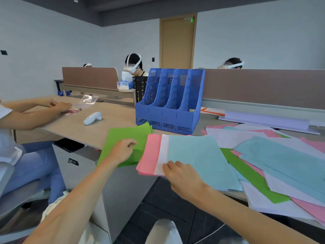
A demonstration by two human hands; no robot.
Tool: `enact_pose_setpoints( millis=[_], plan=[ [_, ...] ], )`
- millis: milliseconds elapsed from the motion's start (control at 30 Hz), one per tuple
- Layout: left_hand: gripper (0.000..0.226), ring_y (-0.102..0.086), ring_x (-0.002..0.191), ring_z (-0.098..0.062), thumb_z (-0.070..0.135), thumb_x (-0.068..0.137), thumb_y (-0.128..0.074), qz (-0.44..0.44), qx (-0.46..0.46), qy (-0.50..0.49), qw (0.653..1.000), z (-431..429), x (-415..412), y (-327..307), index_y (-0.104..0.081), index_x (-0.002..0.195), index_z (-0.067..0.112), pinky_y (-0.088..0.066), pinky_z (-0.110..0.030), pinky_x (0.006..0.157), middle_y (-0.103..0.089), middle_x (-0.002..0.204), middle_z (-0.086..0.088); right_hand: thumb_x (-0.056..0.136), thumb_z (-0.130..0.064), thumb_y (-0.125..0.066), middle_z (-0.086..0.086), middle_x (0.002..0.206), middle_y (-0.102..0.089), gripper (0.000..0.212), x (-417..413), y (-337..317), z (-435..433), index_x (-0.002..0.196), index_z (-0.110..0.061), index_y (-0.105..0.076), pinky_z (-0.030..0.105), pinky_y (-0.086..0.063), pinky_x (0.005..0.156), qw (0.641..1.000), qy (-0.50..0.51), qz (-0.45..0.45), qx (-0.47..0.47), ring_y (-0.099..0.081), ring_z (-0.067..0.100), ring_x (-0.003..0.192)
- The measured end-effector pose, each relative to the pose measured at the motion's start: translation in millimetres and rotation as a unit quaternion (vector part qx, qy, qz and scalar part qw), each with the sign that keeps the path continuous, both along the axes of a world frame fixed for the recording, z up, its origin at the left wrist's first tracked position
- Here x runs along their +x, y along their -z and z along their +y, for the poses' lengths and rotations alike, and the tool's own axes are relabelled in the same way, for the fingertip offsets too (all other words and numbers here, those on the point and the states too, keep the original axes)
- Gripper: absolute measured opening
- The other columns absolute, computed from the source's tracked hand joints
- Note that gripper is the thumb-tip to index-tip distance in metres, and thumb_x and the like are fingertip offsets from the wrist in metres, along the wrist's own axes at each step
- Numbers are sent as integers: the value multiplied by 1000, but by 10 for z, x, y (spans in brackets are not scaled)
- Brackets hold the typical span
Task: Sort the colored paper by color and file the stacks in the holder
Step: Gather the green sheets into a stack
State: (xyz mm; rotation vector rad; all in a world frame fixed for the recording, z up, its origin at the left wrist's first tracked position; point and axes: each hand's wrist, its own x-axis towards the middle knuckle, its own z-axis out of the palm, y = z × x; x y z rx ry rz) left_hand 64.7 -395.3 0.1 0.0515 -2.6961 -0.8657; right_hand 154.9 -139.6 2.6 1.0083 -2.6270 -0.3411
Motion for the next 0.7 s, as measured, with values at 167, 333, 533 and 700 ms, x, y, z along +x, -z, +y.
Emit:
enact_pose_setpoints(
  millis=[167, 333, 533, 700],
  plan=[
    [38, -62, 97, -32, 3, 90, -45, 19, 45, -78, 996, -272, 22, 63, -60, 125, 11, -47, -36, 88, -62, 122, -16, 89, -41, -54, 8, 110, -56, 38, -51, 26, 34, 115, -12, -53, 37, -40, 62, 1000, -5, -11, -9, -56, 30, 96],
    [48, -50, 121, -37, 19, 94, -47, -77, 39, -124, 989, -491, -102, -18, -42, 140, 8, -41, -43, 101, -47, 138, -20, 78, -83, -26, -4, 124, -56, 79, -171, -310, 16, 121, -25, -57, 39, -45, 88, 987, 53, -55, -139, -53, 21, 115],
    [52, -40, 131, -37, 23, 95, -46, -119, 1, -128, 985, -615, -400, -35, -36, 140, -1, -36, -39, 105, -40, 143, -23, 95, -57, -35, 1, 120, -62, 47, -983, -458, -324, 115, -24, -62, 36, -46, 84, 968, 93, -69, -225, -58, 24, 110],
    [58, -38, 132, -36, 26, 97, -45, -117, 3, -123, 986, -758, -626, 10, -26, 147, 3, -35, -40, 107, -33, 147, -20, 97, -50, -38, 3, 123, -62, 44, -1624, -368, -645, 118, -21, -63, 36, -43, 86, 969, 108, -80, -210, -58, 28, 111]
  ],
)
